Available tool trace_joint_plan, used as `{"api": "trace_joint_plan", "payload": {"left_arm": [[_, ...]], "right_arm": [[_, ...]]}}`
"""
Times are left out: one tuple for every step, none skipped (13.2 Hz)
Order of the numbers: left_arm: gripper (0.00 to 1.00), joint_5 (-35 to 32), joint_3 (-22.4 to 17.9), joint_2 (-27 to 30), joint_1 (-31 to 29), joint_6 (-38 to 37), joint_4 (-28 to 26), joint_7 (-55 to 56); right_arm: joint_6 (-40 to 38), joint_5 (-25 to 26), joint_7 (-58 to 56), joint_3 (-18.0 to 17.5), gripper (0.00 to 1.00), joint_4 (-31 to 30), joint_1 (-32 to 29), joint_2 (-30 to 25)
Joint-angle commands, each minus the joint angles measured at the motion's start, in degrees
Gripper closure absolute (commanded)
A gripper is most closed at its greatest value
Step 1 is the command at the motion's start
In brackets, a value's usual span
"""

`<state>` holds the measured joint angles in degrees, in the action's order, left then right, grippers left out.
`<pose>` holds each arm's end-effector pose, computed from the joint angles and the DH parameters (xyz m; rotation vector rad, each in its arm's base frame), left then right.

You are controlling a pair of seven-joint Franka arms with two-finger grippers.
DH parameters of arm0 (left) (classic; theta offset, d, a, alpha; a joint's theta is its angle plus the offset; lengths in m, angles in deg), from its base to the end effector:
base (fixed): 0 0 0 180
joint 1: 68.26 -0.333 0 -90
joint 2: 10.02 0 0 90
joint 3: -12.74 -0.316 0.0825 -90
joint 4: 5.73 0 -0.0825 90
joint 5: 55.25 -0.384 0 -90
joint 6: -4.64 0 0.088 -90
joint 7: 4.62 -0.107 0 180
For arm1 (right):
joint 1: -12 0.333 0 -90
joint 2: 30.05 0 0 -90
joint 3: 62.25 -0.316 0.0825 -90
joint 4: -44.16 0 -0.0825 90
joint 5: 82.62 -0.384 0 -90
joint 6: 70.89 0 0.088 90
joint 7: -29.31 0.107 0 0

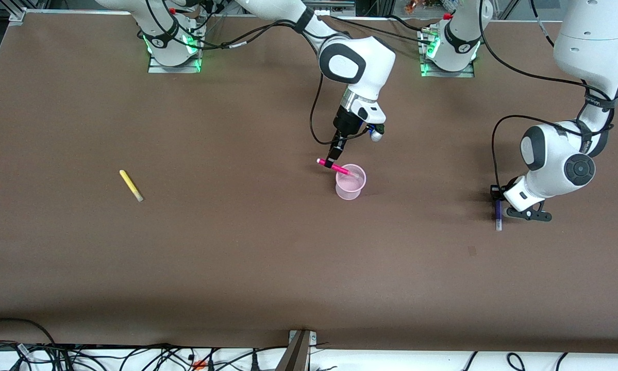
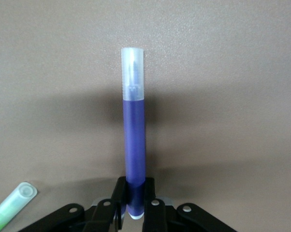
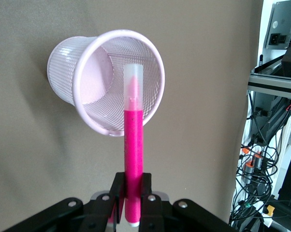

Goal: Organize pens into pink holder with both arms
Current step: 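Lower the pink marker into the pink holder and open the right gripper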

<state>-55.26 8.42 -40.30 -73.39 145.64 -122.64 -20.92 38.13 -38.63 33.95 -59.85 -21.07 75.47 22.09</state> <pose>0.5762 0.0961 0.1712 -3.1164 0.1996 0.1759 0.4034 0.6462 0.2600 1.9169 1.4828 0.3626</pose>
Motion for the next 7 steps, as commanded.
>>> {"api": "trace_joint_plan", "payload": {"left_arm": [[1.00, 0.9, 0.4, -1.0, -0.4, -0.1, 0.6, -0.7], [1.00, 0.9, 0.4, -1.0, -0.4, -0.1, 0.6, -0.7], [1.00, 0.9, 0.4, -1.0, -0.4, -0.1, 0.6, -0.7], [1.00, 0.9, 0.4, -1.0, -0.4, -0.1, 0.6, -0.7], [1.00, 0.9, 0.4, -1.0, -0.4, -0.1, 0.6, -0.7], [1.00, 0.9, 0.4, -1.0, -0.4, -0.1, 0.6, -0.7], [1.00, 0.9, 0.4, -1.0, -0.4, -0.1, 0.6, -0.7]], "right_arm": [[-0.6, 0.8, -0.8, 0.8, 1.00, 2.1, 0.8, 1.2], [-0.6, 0.8, -0.8, 0.9, 0.99, 2.1, 0.8, 1.2], [-0.8, 0.8, -0.9, 1.1, 0.92, 2.1, 0.8, 1.2], [-1.0, 0.8, -1.2, 1.1, 0.92, 2.1, 0.9, 1.2], [-1.0, 0.8, -2.3, 1.1, 0.92, 2.1, 0.9, 1.1], [-1.1, 0.8, -3.7, 1.1, 0.92, 2.1, 0.9, 1.1], [-1.1, 0.8, -4.0, 1.1, 0.92, 2.1, 0.9, 1.1]]}}
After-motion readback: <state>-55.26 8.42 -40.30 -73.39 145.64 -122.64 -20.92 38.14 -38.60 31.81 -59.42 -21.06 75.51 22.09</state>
